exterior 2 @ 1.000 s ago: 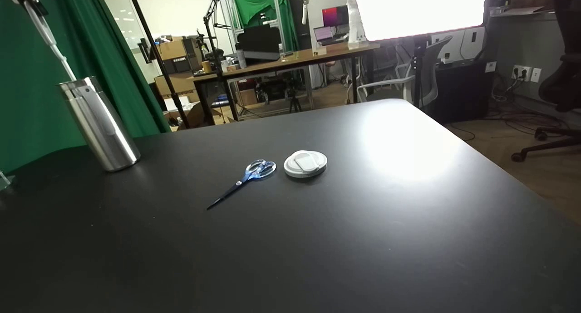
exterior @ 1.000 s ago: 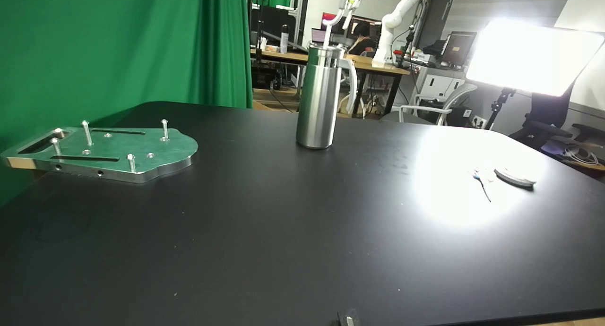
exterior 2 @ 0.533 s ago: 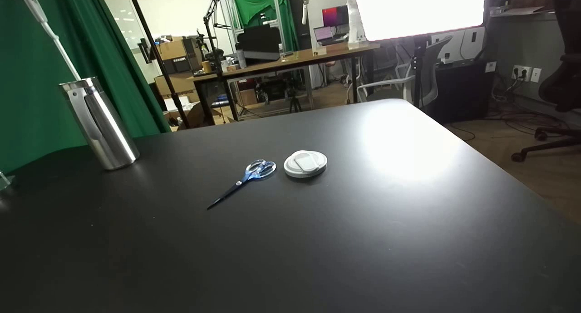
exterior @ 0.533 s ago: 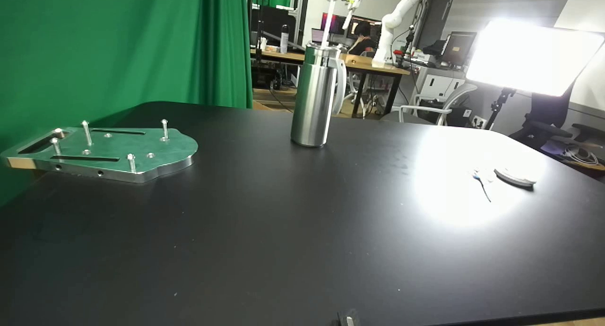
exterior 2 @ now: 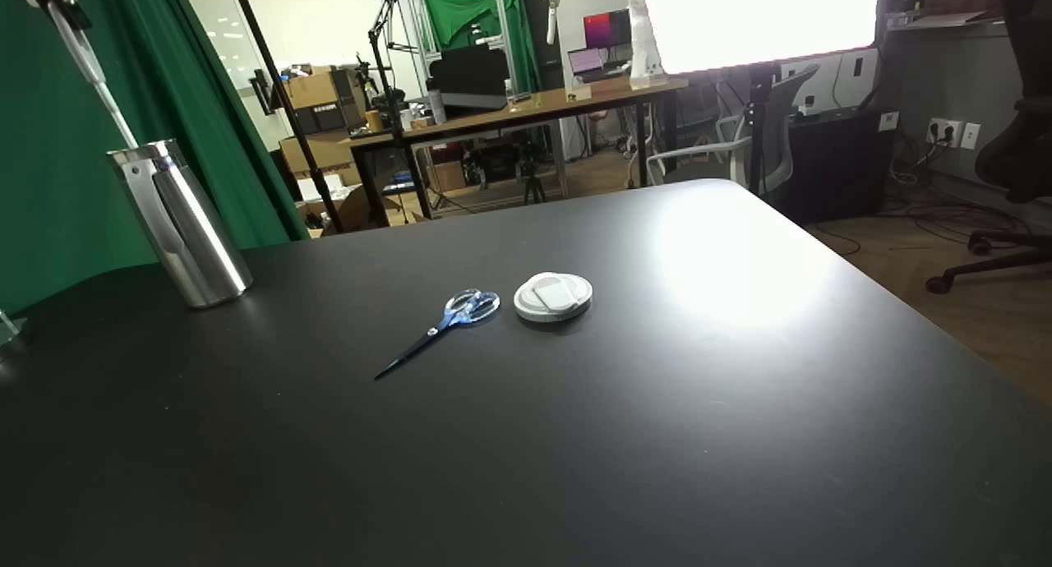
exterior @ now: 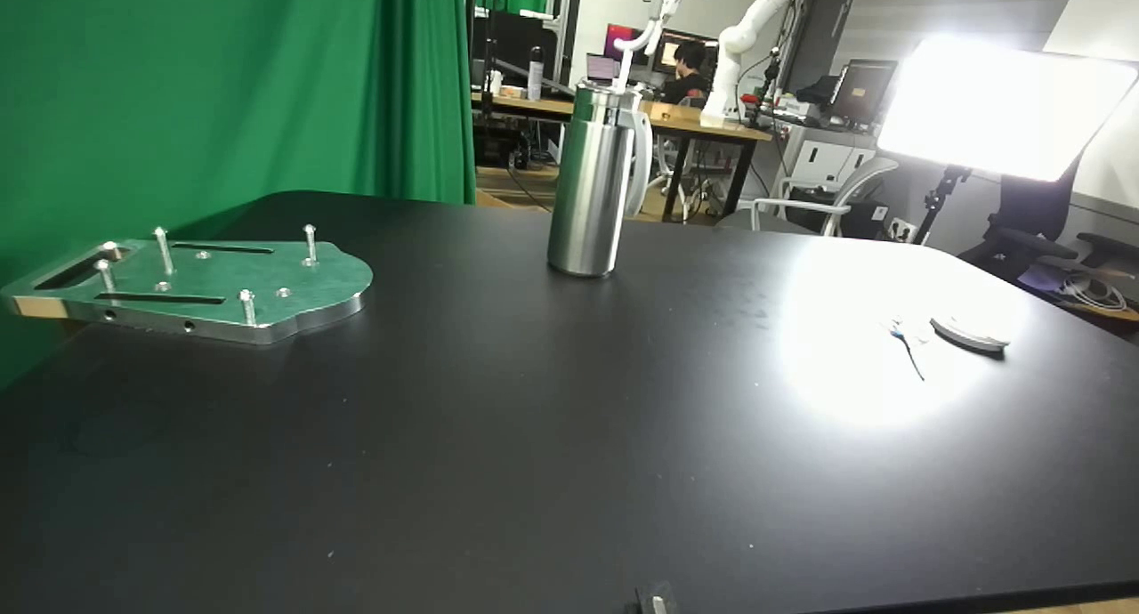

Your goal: Move the bottle brush up and down repeatedly in the thermos flask

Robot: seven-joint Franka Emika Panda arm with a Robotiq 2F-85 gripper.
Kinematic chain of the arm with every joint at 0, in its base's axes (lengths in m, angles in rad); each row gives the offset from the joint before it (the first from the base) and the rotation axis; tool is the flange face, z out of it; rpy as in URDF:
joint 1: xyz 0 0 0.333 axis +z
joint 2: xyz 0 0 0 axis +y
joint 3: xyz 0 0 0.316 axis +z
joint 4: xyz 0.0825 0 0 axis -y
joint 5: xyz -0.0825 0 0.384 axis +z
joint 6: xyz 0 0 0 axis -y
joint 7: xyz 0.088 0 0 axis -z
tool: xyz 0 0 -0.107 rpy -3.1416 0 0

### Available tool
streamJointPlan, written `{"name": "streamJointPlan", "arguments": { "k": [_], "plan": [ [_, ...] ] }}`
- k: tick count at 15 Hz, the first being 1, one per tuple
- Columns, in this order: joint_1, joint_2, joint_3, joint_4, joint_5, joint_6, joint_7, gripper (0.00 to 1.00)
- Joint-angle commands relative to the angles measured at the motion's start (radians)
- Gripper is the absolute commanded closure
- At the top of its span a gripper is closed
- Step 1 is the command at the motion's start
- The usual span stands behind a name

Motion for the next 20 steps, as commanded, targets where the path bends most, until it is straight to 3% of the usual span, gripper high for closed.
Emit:
{"name": "streamJointPlan", "arguments": {
  "k": [1, 13, 20],
  "plan": [
    [0.002, 0.017, -0.007, -0.012, -0.014, -0.016, 0.029, 0.96],
    [0.019, 0.083, -0.01, -0.036, -0.021, -0.008, 0.034, 0.96],
    [0.014, 0.029, -0.009, 0.006, -0.014, -0.026, 0.021, 0.96]
  ]
}}
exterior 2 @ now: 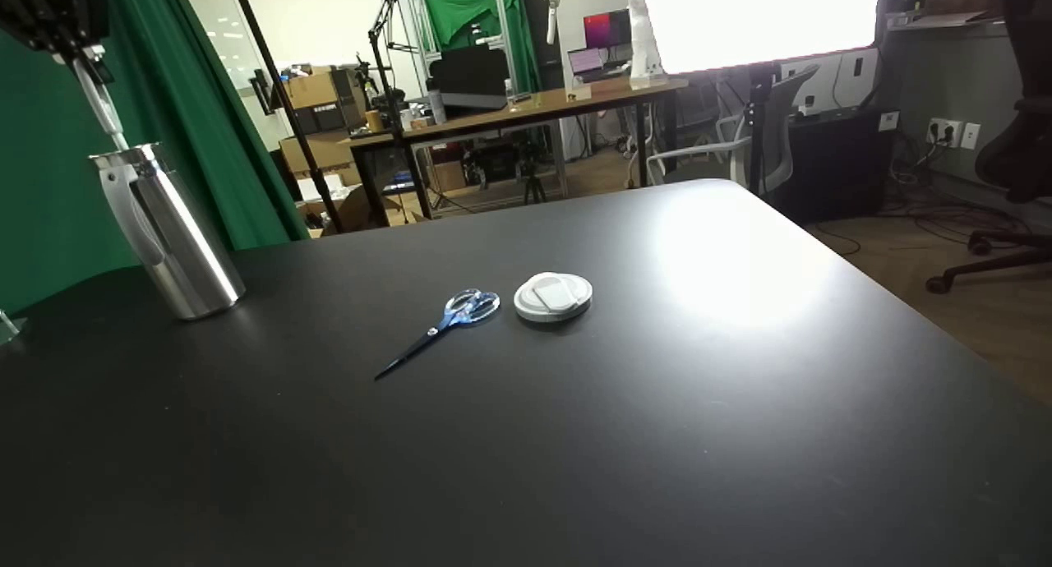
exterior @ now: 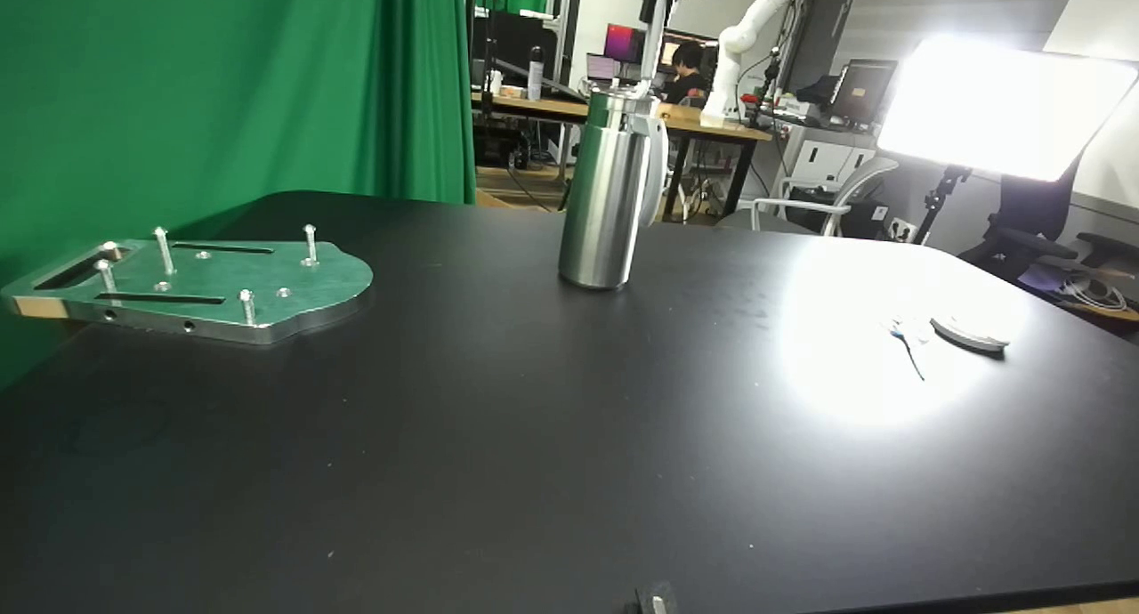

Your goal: Move the bottle brush up and down repeatedly in the thermos flask

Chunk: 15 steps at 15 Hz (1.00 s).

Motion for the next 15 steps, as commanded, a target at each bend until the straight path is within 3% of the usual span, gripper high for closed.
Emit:
{"name": "streamJointPlan", "arguments": {
  "k": [1, 8, 15],
  "plan": [
    [0.004, -0.053, -0.005, 0.032, -0.013, -0.032, 0.019, 0.96],
    [-0.005, -0.121, -0.001, 0.061, -0.011, -0.052, 0.014, 0.96],
    [-0.008, -0.105, -0.001, 0.03, -0.015, -0.044, 0.02, 0.96]
  ]
}}
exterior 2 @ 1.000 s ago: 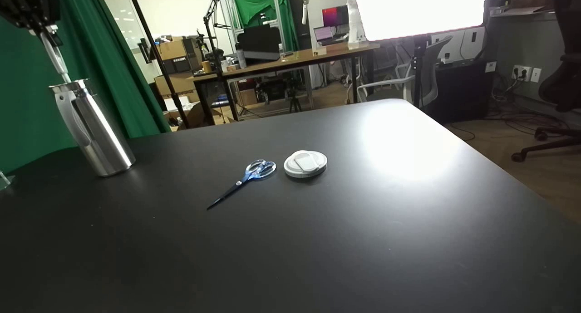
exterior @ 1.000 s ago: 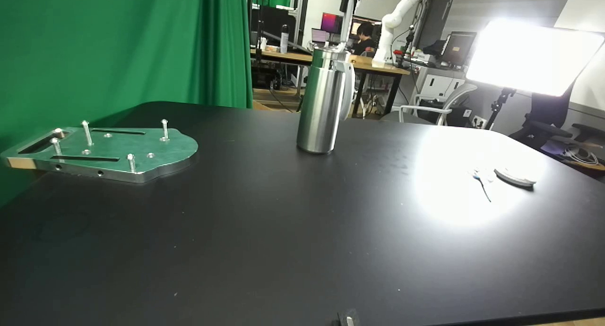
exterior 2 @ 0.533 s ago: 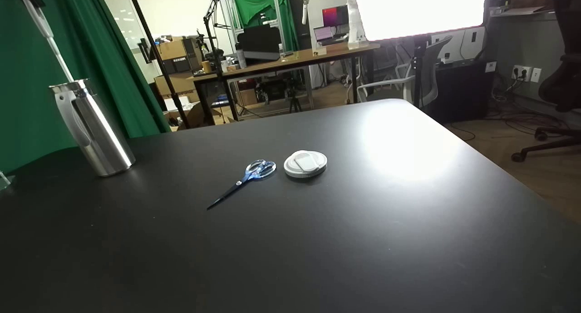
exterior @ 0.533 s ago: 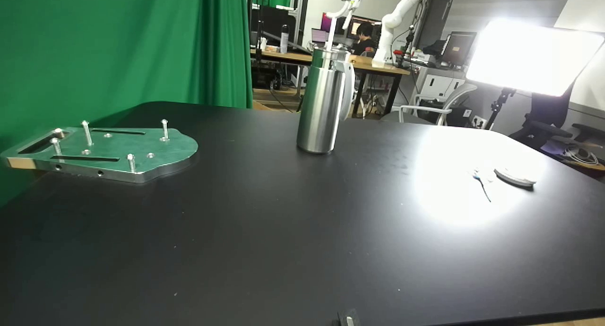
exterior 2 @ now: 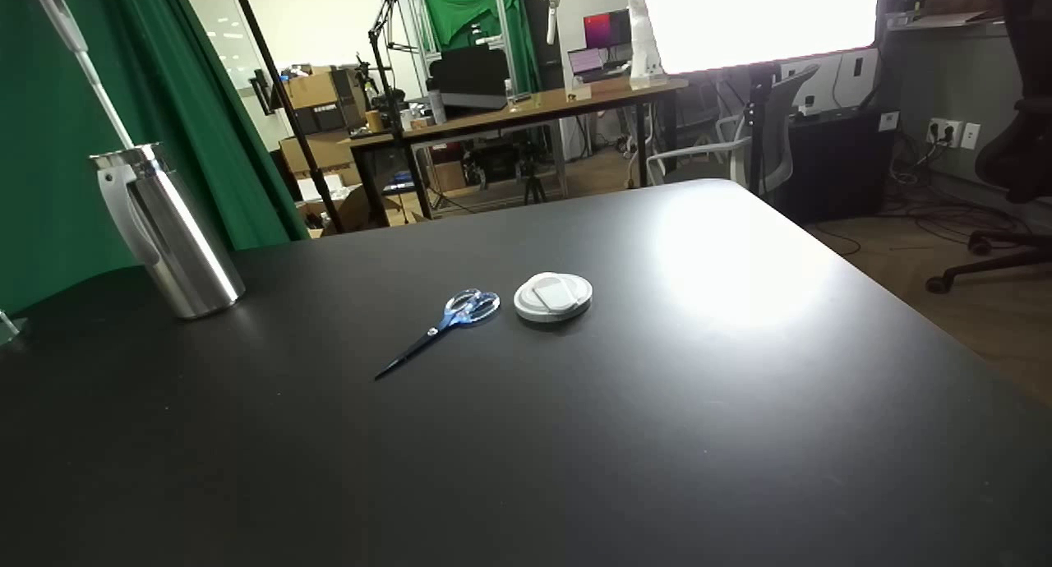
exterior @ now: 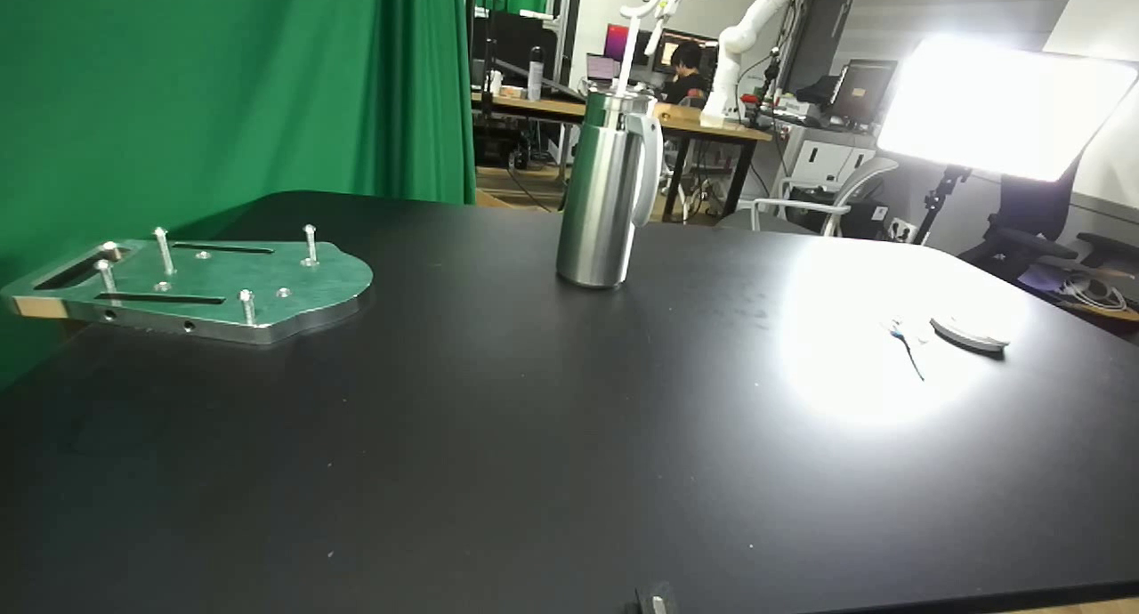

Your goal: Move the bottle brush up and down repeatedly in the thermos flask

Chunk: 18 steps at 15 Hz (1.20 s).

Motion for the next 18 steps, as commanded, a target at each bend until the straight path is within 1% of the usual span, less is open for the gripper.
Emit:
{"name": "streamJointPlan", "arguments": {
  "k": [1, 8, 12, 15, 18],
  "plan": [
    [-0.003, 0.015, 0.0, -0.015, -0.014, -0.003, 0.021, 0.96],
    [0.006, 0.08, -0.002, -0.06, -0.02, 0.004, 0.027, 0.96],
    [0.011, 0.109, -0.005, -0.062, -0.021, 0.001, 0.027, 0.96],
    [0.01, 0.114, -0.007, -0.056, -0.019, -0.003, 0.024, 0.96],
    [0.005, 0.09, -0.008, -0.042, -0.009, -0.01, 0.015, 0.96]
  ]
}}
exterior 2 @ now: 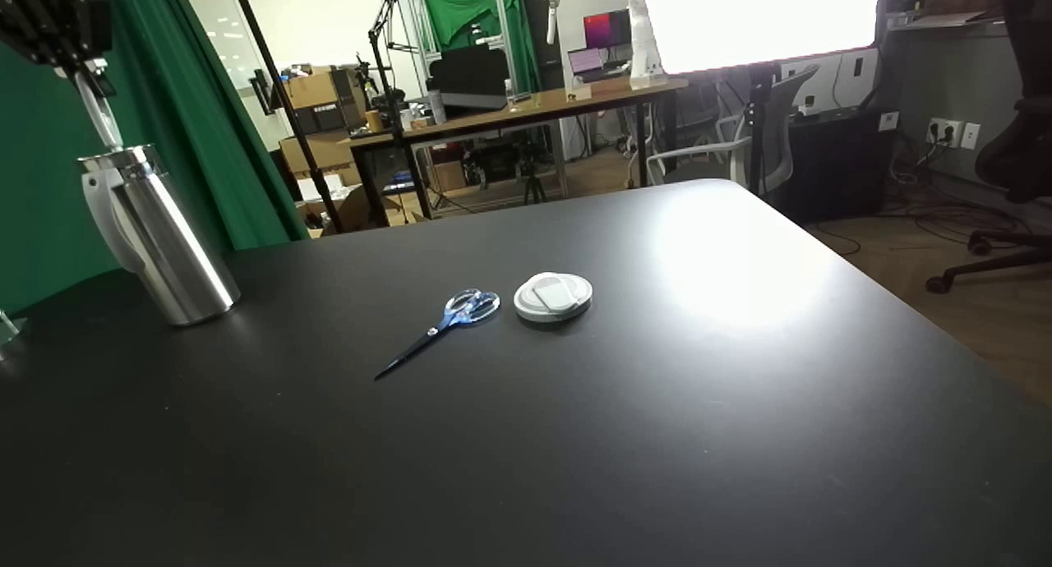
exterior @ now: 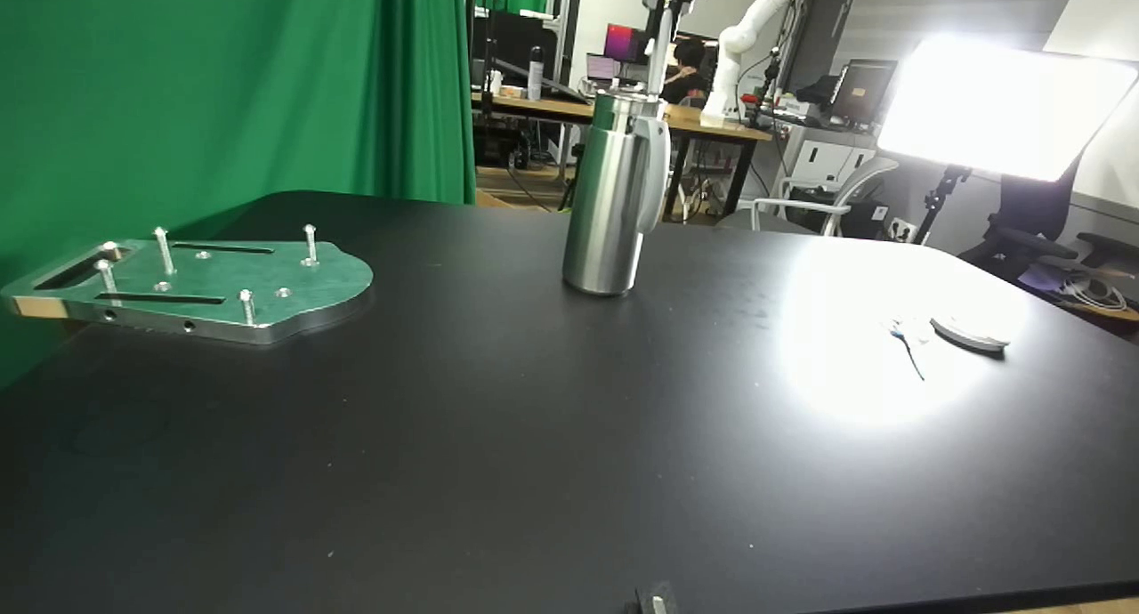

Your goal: Move the bottle brush up and down repeatedly in the thermos flask

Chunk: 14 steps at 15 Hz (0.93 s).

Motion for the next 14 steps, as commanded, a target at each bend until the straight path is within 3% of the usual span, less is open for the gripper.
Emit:
{"name": "streamJointPlan", "arguments": {
  "k": [1, 14],
  "plan": [
    [-0.001, -0.044, -0.007, 0.016, -0.002, -0.019, 0.01, 0.96],
    [-0.021, -0.216, -0.002, 0.093, 0.009, -0.098, -0.014, 0.96]
  ]
}}
